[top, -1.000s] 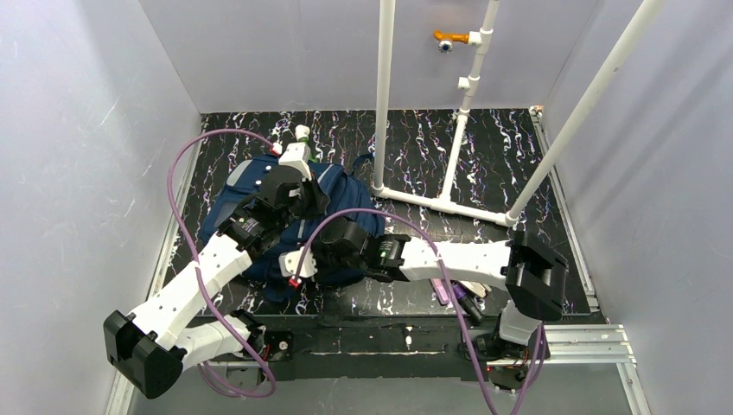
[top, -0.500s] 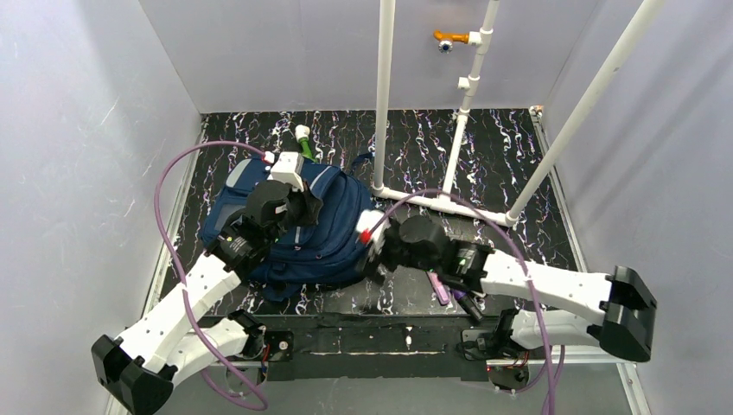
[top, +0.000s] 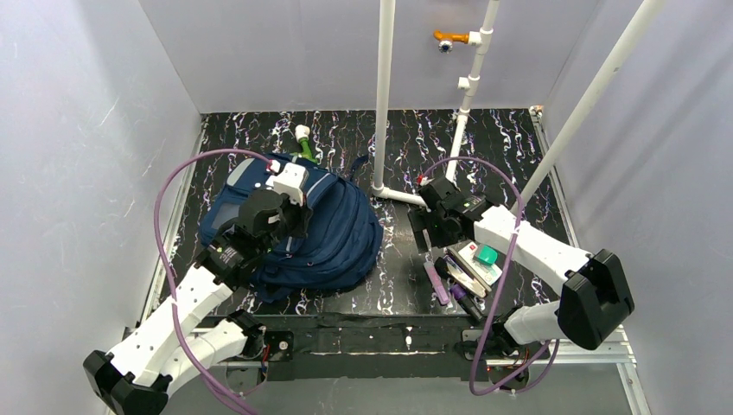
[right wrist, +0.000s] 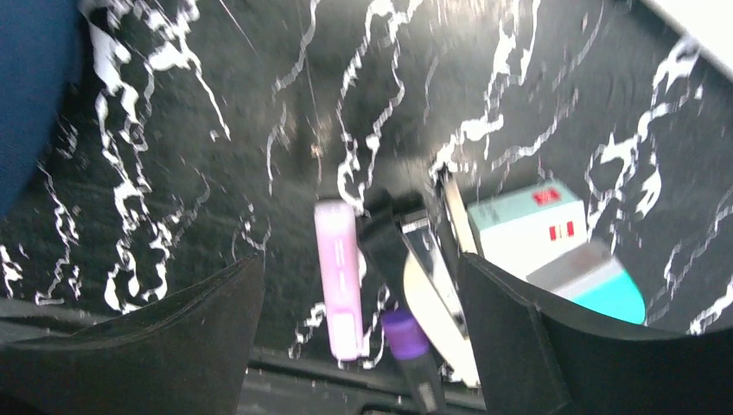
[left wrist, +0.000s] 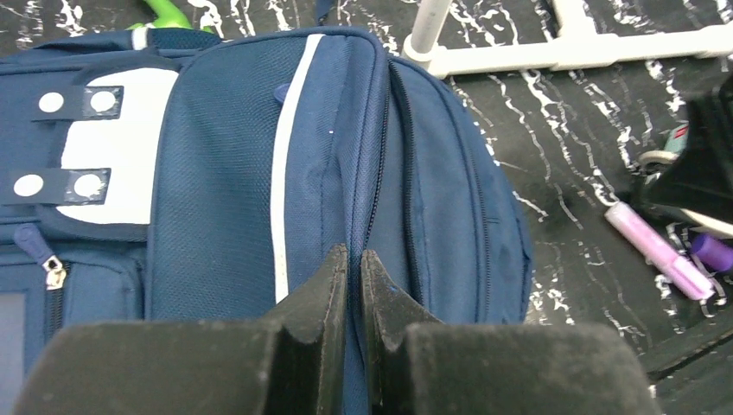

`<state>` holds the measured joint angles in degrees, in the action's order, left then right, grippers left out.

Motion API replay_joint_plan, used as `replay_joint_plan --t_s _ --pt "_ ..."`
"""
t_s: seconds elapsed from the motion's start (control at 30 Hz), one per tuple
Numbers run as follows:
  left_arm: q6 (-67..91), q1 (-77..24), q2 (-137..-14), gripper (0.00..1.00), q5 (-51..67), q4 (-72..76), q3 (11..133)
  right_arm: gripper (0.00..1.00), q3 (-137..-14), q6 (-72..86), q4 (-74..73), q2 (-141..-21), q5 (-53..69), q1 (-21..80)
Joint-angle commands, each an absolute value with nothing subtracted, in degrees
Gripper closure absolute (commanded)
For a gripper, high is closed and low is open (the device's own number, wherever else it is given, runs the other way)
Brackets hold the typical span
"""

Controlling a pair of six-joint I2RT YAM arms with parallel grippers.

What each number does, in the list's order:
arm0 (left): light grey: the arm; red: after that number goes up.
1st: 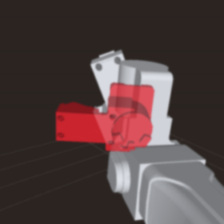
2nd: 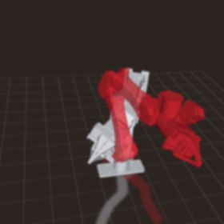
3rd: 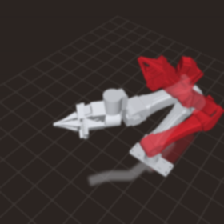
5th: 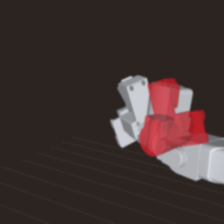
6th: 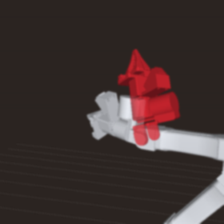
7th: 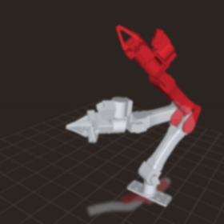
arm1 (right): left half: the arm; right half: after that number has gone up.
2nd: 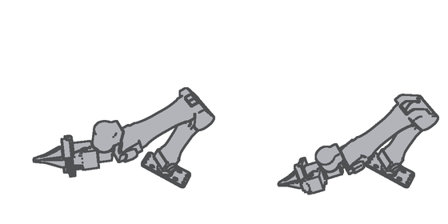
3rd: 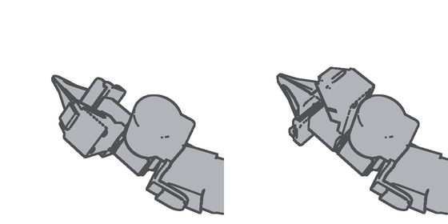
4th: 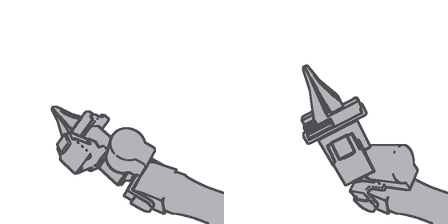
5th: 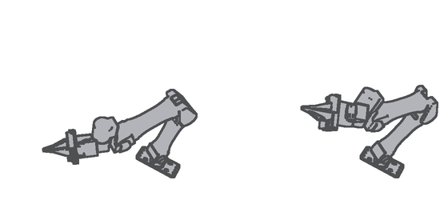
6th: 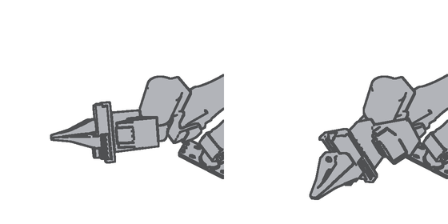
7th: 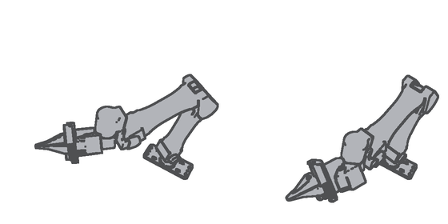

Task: Pack the student bag
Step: Move the stationery to the center of the board.

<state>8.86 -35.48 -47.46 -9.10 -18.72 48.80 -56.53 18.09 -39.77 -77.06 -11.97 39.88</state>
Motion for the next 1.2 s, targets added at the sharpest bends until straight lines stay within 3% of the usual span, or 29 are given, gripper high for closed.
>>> replay_joint_plan --t_s 0.0,0.17,0.47,0.57,0.7,1.0,1.17 --pt "2.3 -34.7 -45.3 1.00 -13.4 -22.8 51.5 0.13 -60.7 22.8 -53.4 -76.4 -10.0 40.3" --pt "7.8 -34.5 -45.7 1.00 -6.2 -22.3 52.6 0.15 -61.7 28.0 -59.3 -76.7 -11.4 47.6" --pt "15.8 -34.5 -47.0 1.00 2.8 -21.7 54.3 0.40 -50.1 31.6 -46.2 -74.1 -8.3 51.3" --pt "14.1 -34.4 -47.1 1.00 1.4 -23.2 54.9 0.44 -47.8 33.6 -45.8 -73.1 -11.8 51.2" --pt "13.5 -34.3 -46.6 1.00 0.8 -24.5 55.5 0.43 -47.7 36.7 -50.3 -72.2 -19.6 49.0" --pt "13.5 -34.3 -47.8 1.00 -0.5 -26.4 56.4 0.40 -53.0 31.8 -56.1 -75.8 -25.0 44.9" --pt "13.4 -34.3 -48.2 1.00 0.0 -26.3 56.5 0.26 -54.0 31.2 -56.1 -78.6 -26.1 44.3"
